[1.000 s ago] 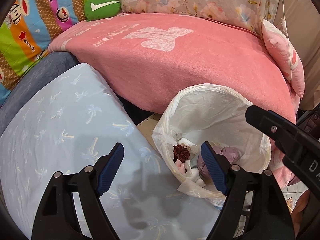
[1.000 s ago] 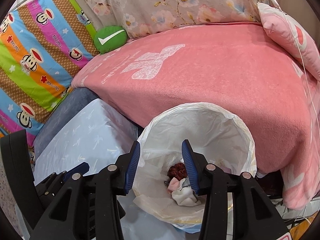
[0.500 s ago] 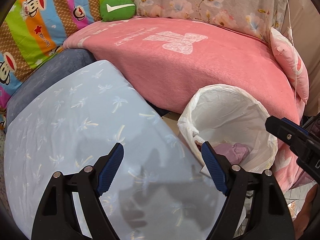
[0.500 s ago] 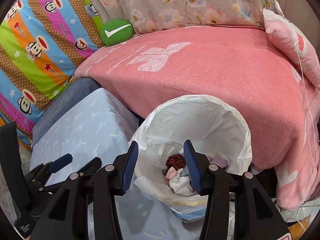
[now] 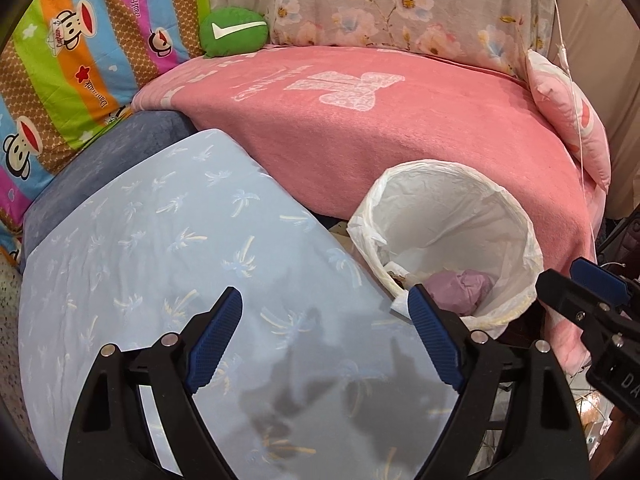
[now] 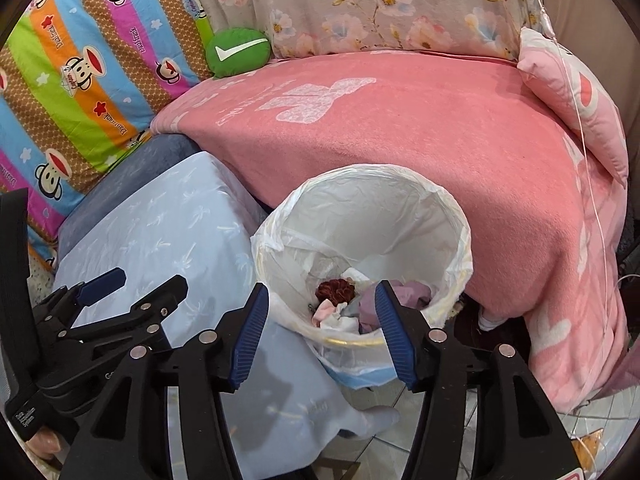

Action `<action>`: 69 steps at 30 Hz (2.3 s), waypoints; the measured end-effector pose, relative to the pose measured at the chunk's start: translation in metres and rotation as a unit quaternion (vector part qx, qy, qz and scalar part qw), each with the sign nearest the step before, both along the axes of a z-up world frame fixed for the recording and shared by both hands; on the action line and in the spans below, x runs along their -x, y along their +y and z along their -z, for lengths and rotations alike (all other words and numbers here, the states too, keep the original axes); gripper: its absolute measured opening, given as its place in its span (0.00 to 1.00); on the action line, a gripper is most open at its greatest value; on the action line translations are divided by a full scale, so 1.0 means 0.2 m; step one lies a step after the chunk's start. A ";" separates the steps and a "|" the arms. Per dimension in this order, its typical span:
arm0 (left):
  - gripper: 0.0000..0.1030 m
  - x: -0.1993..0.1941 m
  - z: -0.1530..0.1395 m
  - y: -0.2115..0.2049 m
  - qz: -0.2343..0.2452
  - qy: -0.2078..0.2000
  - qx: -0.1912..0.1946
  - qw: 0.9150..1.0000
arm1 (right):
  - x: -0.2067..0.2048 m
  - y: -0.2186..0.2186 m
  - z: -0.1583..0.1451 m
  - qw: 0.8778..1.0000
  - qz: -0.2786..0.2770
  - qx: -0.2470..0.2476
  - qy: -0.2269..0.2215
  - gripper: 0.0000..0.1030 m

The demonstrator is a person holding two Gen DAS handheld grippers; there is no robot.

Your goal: Collect trash

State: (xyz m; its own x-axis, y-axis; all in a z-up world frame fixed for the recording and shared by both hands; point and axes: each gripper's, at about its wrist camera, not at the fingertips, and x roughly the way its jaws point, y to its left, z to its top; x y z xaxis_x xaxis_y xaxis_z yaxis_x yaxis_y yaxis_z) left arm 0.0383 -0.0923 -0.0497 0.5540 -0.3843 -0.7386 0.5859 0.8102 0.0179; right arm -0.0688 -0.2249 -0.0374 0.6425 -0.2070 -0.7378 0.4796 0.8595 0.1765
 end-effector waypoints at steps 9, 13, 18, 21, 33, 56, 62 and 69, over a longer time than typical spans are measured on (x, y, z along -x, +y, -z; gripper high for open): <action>0.84 0.12 -0.02 -0.03 0.010 -0.008 0.001 1.000 | 0.11 0.04 -0.02 1.000 0.008 0.021 0.006 0.63; 0.86 0.15 -0.02 -0.03 0.006 -0.009 0.000 1.000 | 0.15 0.05 -0.03 0.999 0.015 0.029 0.006 0.67; 0.87 0.16 -0.01 -0.02 -0.002 -0.004 0.001 1.000 | 0.19 0.04 -0.03 0.999 0.023 0.037 0.009 0.72; 0.87 0.18 -0.01 -0.02 -0.002 -0.005 0.000 1.000 | 0.20 0.05 -0.03 0.999 0.025 0.044 0.014 0.77; 0.90 0.19 0.01 0.00 -0.014 -0.008 -0.002 1.000 | 0.23 0.07 0.00 0.998 0.023 0.058 0.024 0.85; 0.90 0.19 0.03 -0.02 -0.027 0.006 -0.007 1.000 | 0.26 0.06 0.02 0.997 0.026 0.068 0.025 0.95; 0.90 0.21 0.05 -0.04 -0.025 0.006 -0.012 1.000 | 0.26 0.06 0.02 0.997 0.027 0.066 0.025 0.95; 0.90 0.21 0.06 -0.03 -0.030 0.008 -0.013 0.999 | 0.26 0.06 0.04 0.997 0.027 0.066 0.027 0.95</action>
State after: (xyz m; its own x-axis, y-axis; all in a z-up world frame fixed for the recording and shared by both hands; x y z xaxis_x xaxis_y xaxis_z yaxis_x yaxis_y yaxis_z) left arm -0.0031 -0.0991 -0.0615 0.5632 -0.3311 -0.7571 0.5375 0.8427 0.0313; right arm -0.1218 -0.2126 -0.0449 0.5870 -0.3378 -0.7357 0.5324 0.8457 0.0365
